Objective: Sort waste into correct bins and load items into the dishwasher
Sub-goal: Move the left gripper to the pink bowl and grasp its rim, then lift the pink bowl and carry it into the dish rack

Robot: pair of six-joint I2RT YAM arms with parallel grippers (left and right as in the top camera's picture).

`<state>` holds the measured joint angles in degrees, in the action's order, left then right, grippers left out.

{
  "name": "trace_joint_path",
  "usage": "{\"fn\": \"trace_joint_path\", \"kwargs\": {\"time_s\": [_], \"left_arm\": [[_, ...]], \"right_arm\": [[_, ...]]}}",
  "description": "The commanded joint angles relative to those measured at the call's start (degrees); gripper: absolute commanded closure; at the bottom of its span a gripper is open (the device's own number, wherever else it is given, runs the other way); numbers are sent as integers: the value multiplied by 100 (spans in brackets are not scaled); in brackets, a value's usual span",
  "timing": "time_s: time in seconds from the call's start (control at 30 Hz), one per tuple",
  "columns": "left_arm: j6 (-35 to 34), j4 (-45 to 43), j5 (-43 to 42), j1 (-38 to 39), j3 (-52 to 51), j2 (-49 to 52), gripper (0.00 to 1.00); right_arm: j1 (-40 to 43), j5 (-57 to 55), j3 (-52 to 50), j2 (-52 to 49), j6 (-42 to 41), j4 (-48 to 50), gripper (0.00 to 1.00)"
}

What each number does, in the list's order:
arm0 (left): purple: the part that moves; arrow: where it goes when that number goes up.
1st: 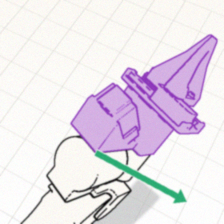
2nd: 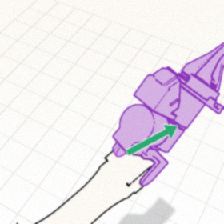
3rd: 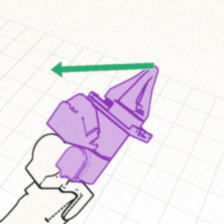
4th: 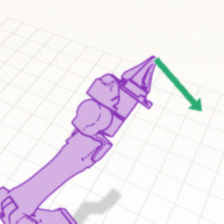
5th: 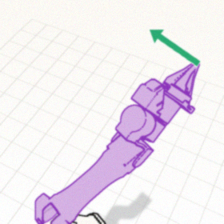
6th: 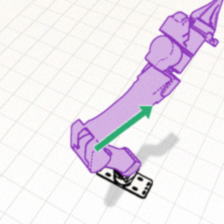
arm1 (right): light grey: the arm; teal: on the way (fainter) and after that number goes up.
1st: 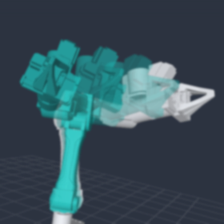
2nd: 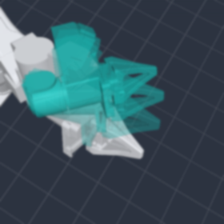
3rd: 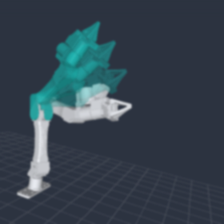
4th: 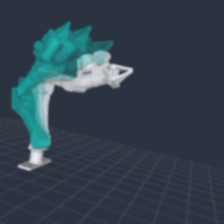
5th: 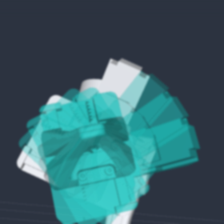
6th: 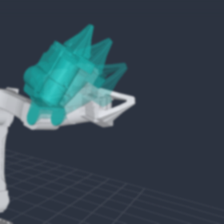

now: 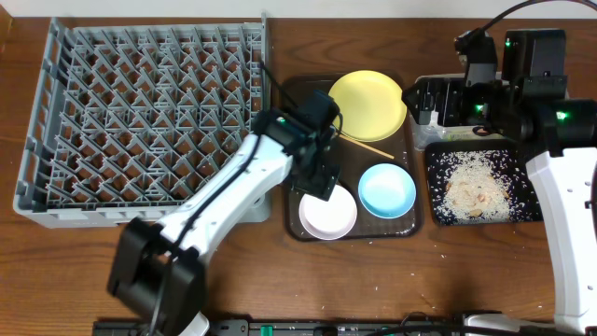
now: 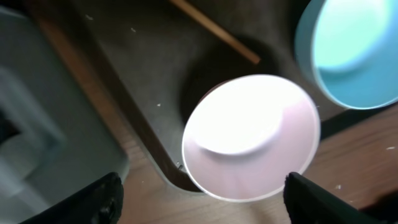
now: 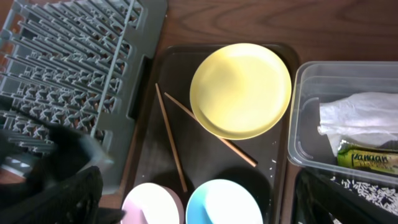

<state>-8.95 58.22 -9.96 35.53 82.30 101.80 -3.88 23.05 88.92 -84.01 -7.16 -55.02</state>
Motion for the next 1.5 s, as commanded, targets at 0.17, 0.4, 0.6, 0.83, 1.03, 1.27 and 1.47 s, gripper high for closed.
{"fn": "trace_joint_path", "kwargs": {"time_s": [0.17,0.4,0.6,0.83,1.03,1.27,1.47], "left_arm": [[188,17,11,42,-50,859,23],[186,17,11,39,-50,1303,44],[181,13,9,39,-48,1307,79],[138,-7,11,37,-11,1281,92],[42,2,11,15,85,914,92],[-37,-42,107,-55,87,-48,92],[-236,-44,817,-52,87,-697,92]], "right_arm": [[-7,-59,-13,-118,-2,-122,4],[-4,-229,-13,-216,-2,-140,1],[-4,-380,-13,-219,-4,-114,1],[-4,-376,-13,-219,-4,-138,1],[-4,-376,-13,-219,-4,-138,1],[-4,-376,-13,-219,-4,-138,1],[-4,-376,-13,-219,-4,-138,1]]}}
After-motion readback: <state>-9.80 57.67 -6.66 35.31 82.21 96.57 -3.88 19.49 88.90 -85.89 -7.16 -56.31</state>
